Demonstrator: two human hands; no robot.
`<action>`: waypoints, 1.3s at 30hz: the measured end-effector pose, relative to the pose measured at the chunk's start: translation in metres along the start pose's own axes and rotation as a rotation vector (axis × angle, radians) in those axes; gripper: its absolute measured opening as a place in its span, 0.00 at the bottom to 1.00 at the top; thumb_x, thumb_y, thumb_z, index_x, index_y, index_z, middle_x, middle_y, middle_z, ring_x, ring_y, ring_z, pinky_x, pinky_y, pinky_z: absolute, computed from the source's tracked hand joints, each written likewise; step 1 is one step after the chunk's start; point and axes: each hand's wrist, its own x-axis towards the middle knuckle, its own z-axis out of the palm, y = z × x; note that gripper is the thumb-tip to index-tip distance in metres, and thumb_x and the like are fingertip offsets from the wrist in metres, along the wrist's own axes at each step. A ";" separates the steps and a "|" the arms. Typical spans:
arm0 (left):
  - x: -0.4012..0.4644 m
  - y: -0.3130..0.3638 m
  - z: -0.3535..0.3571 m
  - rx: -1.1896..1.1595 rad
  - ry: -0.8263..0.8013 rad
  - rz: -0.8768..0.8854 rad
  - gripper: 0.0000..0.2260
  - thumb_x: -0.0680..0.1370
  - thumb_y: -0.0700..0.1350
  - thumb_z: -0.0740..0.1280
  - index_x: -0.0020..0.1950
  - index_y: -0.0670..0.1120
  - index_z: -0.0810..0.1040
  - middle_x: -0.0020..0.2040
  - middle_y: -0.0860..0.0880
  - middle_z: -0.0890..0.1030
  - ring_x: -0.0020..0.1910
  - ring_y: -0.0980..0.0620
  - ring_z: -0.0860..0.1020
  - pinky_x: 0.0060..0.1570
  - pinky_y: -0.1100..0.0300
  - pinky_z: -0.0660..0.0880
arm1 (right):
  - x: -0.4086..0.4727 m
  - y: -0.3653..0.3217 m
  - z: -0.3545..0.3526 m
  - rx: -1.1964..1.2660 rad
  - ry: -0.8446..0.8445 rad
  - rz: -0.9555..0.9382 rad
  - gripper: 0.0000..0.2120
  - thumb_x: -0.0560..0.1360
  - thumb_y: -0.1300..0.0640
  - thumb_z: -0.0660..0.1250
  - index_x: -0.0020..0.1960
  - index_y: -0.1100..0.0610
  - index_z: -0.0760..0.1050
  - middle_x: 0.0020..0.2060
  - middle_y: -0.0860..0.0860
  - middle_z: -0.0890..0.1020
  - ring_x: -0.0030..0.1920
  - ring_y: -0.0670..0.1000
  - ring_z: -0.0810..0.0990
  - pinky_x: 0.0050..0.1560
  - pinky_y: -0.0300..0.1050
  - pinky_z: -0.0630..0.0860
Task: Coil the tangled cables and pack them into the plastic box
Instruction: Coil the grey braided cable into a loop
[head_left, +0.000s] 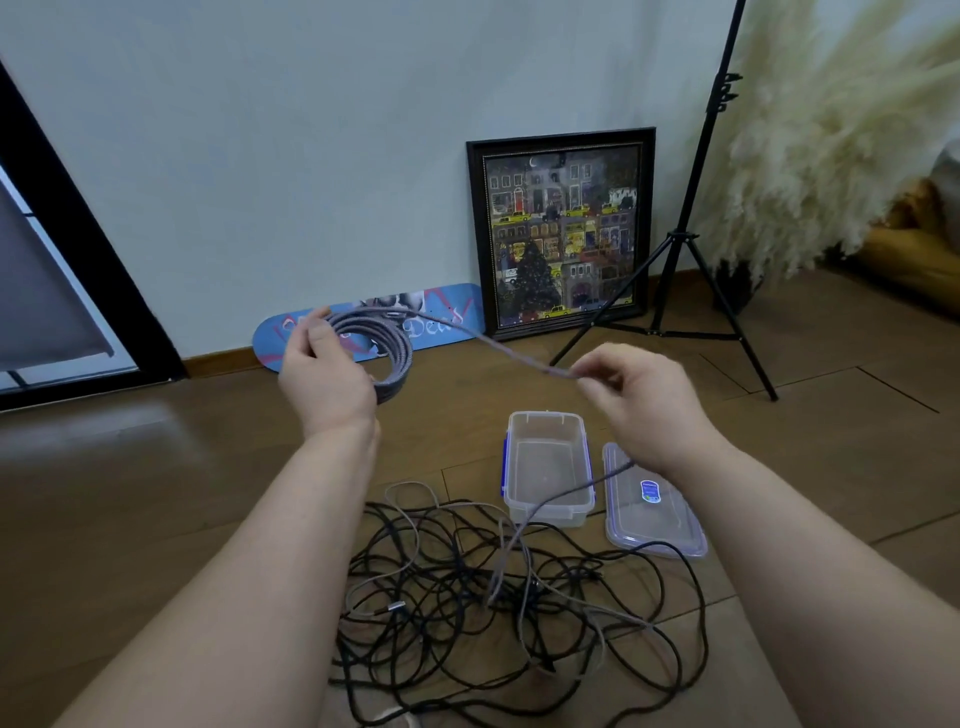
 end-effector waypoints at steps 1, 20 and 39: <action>-0.001 -0.003 0.000 0.033 -0.027 0.028 0.10 0.82 0.46 0.57 0.50 0.54 0.78 0.39 0.40 0.78 0.38 0.48 0.72 0.43 0.49 0.73 | -0.001 -0.009 0.002 -0.161 -0.101 -0.087 0.06 0.77 0.58 0.66 0.51 0.50 0.81 0.43 0.45 0.79 0.46 0.48 0.77 0.48 0.43 0.74; -0.070 0.003 0.028 -0.049 -0.714 -0.257 0.12 0.83 0.40 0.57 0.50 0.48 0.80 0.38 0.49 0.81 0.34 0.53 0.74 0.33 0.63 0.70 | 0.010 -0.049 0.041 0.365 -0.041 -0.148 0.03 0.74 0.63 0.70 0.46 0.58 0.82 0.39 0.42 0.74 0.41 0.37 0.74 0.44 0.27 0.67; -0.073 0.012 0.020 -0.123 -0.832 -0.227 0.09 0.83 0.44 0.60 0.50 0.46 0.80 0.25 0.56 0.62 0.23 0.60 0.58 0.23 0.68 0.57 | 0.017 -0.039 0.030 0.714 0.125 0.142 0.08 0.75 0.63 0.71 0.40 0.51 0.80 0.38 0.50 0.82 0.40 0.47 0.79 0.48 0.48 0.79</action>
